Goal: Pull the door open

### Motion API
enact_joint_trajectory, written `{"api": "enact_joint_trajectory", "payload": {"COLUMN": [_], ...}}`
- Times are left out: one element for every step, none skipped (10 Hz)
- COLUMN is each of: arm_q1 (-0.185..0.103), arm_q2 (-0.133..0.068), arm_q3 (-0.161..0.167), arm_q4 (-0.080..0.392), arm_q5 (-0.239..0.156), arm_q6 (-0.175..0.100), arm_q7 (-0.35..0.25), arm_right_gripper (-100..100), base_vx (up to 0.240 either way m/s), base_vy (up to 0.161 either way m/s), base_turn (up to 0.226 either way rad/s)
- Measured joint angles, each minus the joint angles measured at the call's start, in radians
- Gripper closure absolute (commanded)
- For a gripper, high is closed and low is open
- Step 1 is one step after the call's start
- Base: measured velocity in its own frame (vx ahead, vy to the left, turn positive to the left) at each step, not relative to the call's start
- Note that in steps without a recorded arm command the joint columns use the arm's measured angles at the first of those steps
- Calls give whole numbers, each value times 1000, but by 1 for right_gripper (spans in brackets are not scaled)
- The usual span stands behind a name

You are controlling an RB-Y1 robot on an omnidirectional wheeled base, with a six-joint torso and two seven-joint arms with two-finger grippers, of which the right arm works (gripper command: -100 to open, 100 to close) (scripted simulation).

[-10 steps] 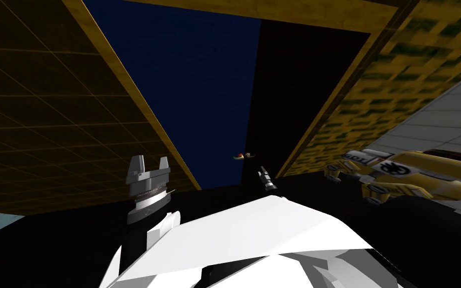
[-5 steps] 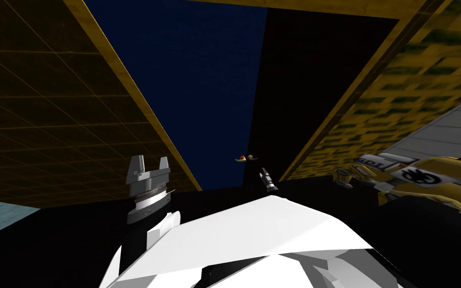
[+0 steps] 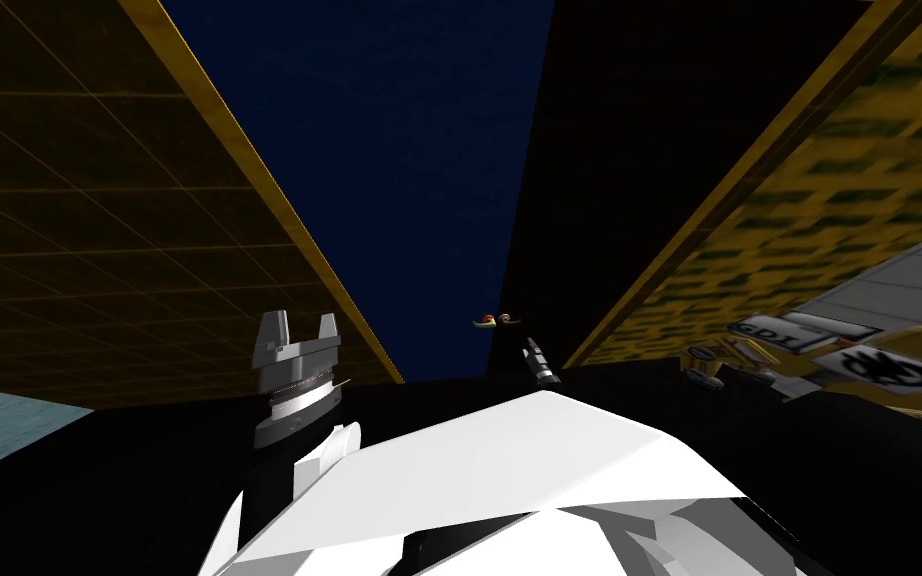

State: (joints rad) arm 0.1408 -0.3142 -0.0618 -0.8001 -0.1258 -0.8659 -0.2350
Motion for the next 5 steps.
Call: {"api": "enact_joint_trajectory", "payload": {"arm_q1": [23,14,23,22,30], "arm_q2": [-7,-15,-24,-37,-37], "arm_q3": [-18,-25,-40,-59,-76], "arm_q4": [-16,17,35,55,50], "arm_q5": [-9,-12,-20,-30,-38], "arm_q6": [14,4,-6,-5,6], "arm_q7": [6,4,4,4,12], "arm_right_gripper": [-100,-100,-100,-100,-100], "base_vx": [50,66,95,153,174], "base_vy": [-22,-51,-71,-80,-137], "base_turn": [-1,18,29,71,83]}}
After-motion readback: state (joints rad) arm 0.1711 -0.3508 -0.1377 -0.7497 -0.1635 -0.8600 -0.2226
